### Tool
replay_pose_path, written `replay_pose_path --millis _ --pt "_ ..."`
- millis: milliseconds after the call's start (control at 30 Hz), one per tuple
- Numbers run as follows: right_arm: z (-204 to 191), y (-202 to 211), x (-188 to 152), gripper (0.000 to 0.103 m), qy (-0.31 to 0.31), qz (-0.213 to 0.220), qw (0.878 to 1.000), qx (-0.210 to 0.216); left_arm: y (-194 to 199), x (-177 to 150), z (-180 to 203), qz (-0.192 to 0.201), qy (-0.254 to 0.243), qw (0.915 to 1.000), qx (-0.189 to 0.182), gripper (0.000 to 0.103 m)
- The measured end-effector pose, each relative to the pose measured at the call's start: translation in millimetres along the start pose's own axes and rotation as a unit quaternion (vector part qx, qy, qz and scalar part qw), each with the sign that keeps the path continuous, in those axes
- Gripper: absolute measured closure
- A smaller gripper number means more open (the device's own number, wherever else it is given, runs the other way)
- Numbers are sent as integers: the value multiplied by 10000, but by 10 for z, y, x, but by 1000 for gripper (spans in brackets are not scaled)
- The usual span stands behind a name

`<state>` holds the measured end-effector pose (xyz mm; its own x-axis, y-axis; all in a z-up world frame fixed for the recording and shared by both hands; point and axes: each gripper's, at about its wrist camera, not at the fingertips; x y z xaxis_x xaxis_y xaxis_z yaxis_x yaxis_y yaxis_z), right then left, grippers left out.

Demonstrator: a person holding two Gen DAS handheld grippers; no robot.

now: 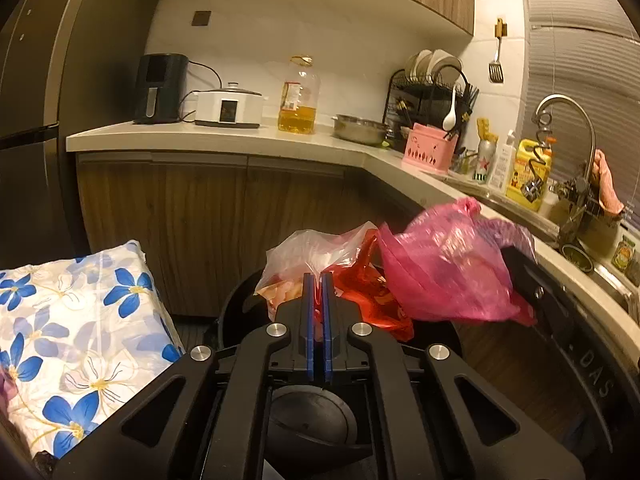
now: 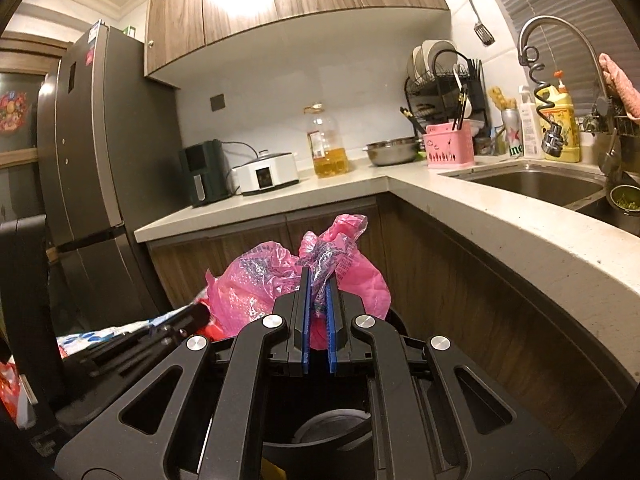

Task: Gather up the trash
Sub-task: 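Carry both bags over the black bin and open both tools to drop them, then move both tools back over the table toward the black bags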

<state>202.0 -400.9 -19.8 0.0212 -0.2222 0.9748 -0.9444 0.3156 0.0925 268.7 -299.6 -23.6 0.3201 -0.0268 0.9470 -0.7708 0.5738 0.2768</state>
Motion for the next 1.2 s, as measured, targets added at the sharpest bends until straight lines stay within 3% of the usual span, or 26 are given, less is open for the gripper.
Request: replay_pose_path --millis 133,233,300,600,733,800,900,1200 --pt "7 -56 9 95 -17 -21 10000 13 -19 -10 -22 19 -45 10000 62 91" --pt "19 -108 10 91 -84 -75 9999 15 4 8 -71 54 4 9999 100 74" --pt "19 -138 -2 85 -88 -120 9999 8 26 25 -104 100 46 9999 119 57" --pt "7 -120 -31 54 -149 -198 9997 47 252 78 -369 340 354 9971 589 19" --pt "-48 -46 -57 40 -108 -204 9997 37 430 78 -409 454 247 9945 909 14" --pt "-79 2 -64 31 -72 -197 9998 16 518 70 -422 481 145 9929 1083 6" --pt "-113 81 -64 22 -69 -186 9998 -7 648 54 -466 517 118 9912 1212 6" --pt "-297 322 -22 12 120 -123 9998 -114 1013 -9 -569 496 33 9865 1560 6"
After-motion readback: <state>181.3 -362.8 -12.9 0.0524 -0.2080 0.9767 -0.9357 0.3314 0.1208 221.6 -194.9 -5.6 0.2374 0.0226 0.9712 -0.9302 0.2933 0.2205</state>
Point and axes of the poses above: each gripper's, at about its wrist camera, not at the fingertips, and y roughly against the way its jaws point, z to its right, x to its top, and after that the axes turned 7 degrees about z, right-handed
